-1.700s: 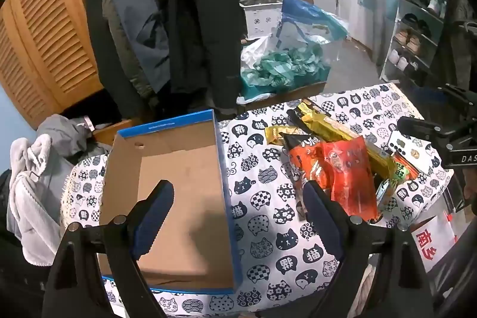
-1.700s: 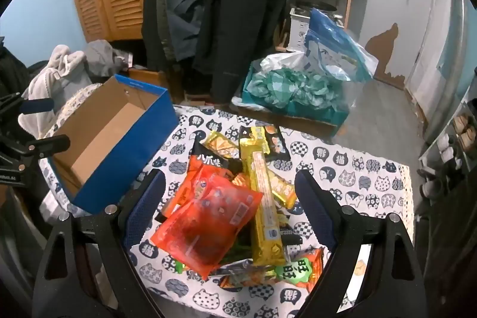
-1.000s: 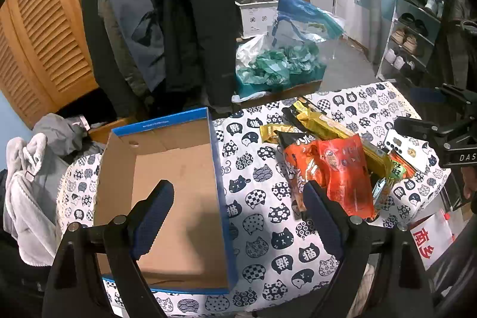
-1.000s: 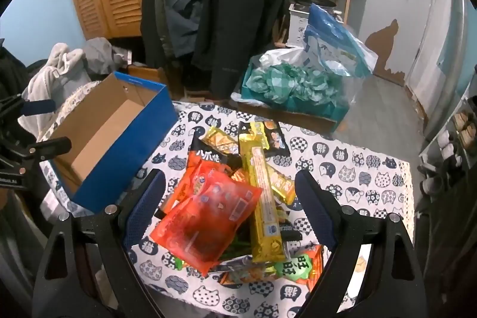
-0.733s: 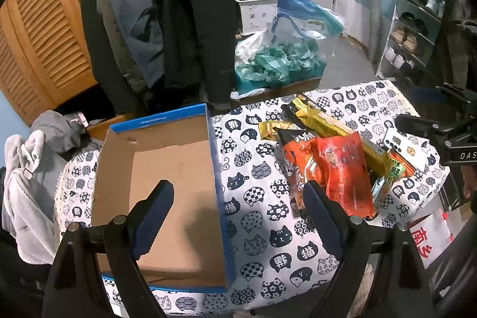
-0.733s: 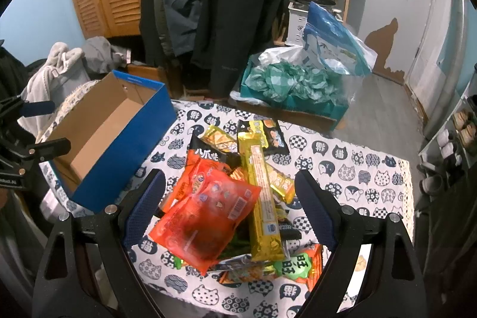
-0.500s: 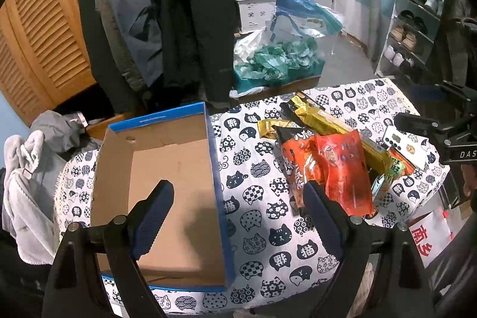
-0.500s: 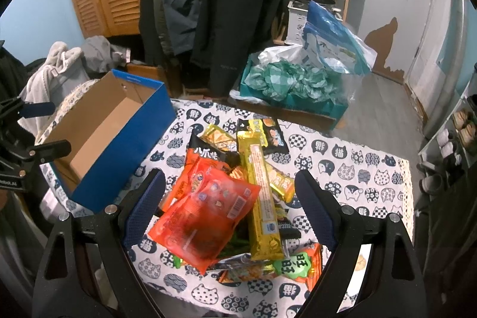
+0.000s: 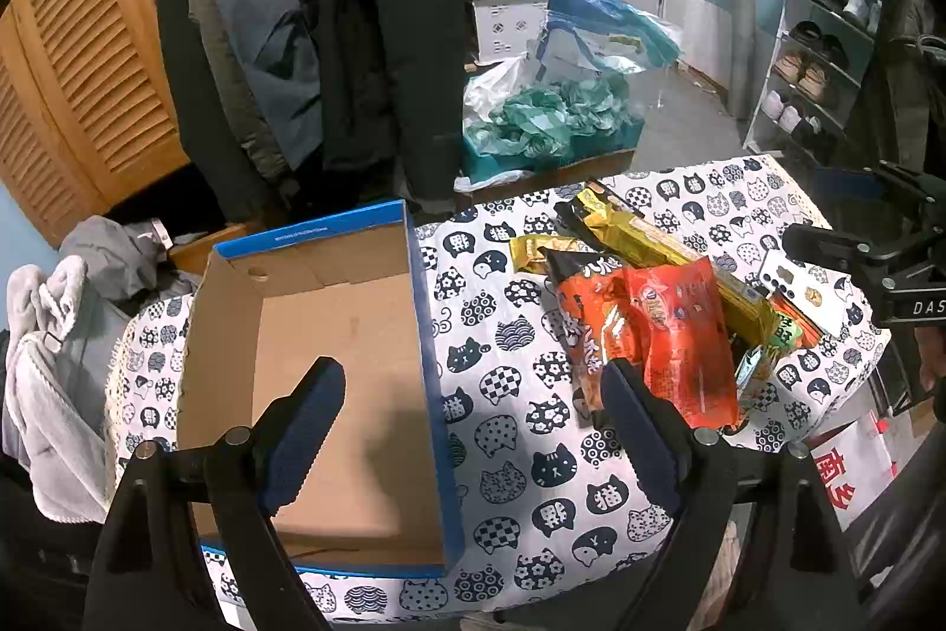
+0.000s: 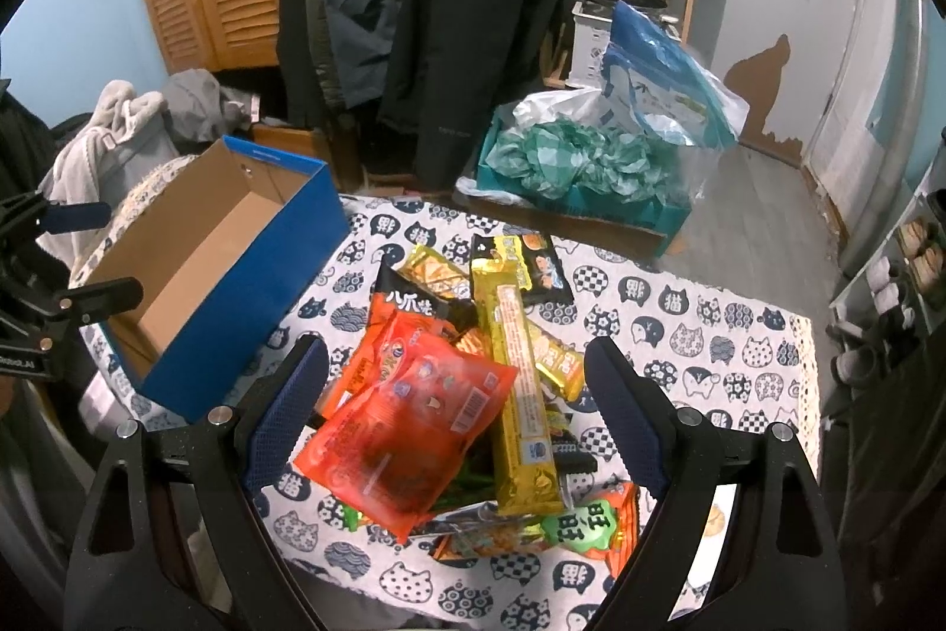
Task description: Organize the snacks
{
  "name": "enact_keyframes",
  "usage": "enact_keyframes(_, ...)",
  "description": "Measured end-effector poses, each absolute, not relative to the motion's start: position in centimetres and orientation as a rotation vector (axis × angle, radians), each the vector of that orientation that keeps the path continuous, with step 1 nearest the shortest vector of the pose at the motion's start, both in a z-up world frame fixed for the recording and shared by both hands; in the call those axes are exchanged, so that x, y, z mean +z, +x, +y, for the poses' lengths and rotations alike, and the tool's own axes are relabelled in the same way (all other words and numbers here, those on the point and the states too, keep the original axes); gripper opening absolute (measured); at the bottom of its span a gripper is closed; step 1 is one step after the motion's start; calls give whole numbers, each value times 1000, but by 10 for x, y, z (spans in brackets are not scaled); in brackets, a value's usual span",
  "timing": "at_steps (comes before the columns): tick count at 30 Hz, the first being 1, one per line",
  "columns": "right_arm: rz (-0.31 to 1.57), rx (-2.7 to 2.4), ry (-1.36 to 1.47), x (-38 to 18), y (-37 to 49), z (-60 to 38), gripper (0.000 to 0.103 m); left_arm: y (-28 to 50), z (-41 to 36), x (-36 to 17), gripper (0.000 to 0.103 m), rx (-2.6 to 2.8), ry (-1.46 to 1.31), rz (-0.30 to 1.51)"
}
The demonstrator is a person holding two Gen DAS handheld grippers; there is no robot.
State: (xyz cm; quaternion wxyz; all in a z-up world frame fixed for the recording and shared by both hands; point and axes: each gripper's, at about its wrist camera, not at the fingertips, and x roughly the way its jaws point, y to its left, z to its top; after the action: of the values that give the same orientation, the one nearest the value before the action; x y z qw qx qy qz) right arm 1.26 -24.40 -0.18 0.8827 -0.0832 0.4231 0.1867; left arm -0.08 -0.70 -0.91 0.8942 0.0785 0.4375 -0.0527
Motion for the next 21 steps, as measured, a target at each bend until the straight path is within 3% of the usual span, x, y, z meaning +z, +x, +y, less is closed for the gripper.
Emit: enact_keyframes(21,888,386,-173,-2,13,-245,87,-5,-9,-14,90,-109,164,914)
